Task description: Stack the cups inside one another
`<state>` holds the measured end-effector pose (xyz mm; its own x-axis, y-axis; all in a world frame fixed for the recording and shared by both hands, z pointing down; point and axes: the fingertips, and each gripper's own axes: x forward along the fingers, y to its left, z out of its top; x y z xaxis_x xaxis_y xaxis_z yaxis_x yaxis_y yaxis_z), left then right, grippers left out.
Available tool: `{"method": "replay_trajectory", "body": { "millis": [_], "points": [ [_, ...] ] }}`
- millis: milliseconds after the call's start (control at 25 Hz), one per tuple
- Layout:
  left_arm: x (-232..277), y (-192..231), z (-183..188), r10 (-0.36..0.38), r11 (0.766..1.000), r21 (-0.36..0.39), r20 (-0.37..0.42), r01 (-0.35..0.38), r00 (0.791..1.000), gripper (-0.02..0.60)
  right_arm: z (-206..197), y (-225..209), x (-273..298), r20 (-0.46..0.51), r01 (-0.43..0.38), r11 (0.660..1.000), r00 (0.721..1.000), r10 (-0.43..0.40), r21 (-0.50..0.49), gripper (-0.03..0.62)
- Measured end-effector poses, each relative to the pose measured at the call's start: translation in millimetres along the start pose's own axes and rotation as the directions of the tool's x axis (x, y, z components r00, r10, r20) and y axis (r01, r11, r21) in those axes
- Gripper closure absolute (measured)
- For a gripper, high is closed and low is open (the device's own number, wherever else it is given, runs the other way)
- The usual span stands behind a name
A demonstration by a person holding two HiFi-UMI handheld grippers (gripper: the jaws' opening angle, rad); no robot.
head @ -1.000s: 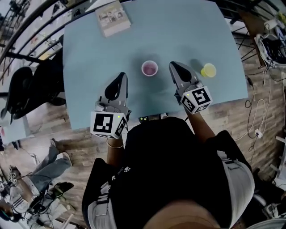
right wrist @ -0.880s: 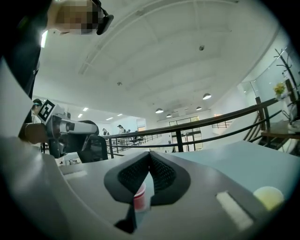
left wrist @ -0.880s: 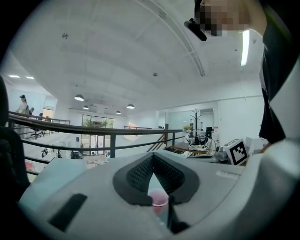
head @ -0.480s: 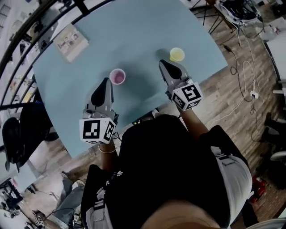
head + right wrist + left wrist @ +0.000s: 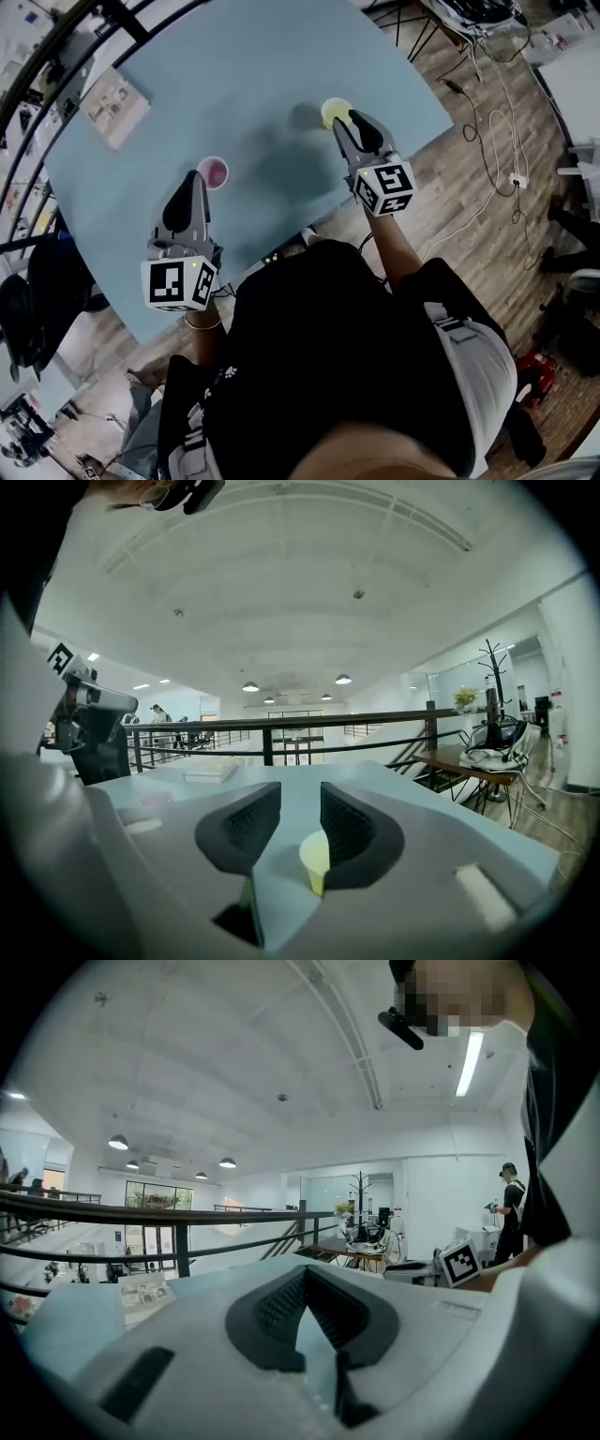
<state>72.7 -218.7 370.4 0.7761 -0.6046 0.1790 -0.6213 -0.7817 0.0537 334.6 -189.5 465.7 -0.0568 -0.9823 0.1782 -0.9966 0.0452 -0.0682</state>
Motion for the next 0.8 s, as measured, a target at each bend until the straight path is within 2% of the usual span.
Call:
{"method": "replay_trajectory", "body": {
  "millis": [600,800],
  "points": [
    [3.5,8.1,-6.6,0.092,0.996,0.005,-0.049,-0.092,0.995,0.597,-55.2,-31.0,38.2,-0.177,0.013,1.0,0.984,-0.016,-0.019,0.259],
    [3.1,9.5,-8.3,0.12,0.993,0.006,-0.056,-0.12,0.991,0.597,-72.8,-36.6,46.5,-0.23,0.003,1.0,0.973,-0.007,-0.02,0.236]
  ]
}}
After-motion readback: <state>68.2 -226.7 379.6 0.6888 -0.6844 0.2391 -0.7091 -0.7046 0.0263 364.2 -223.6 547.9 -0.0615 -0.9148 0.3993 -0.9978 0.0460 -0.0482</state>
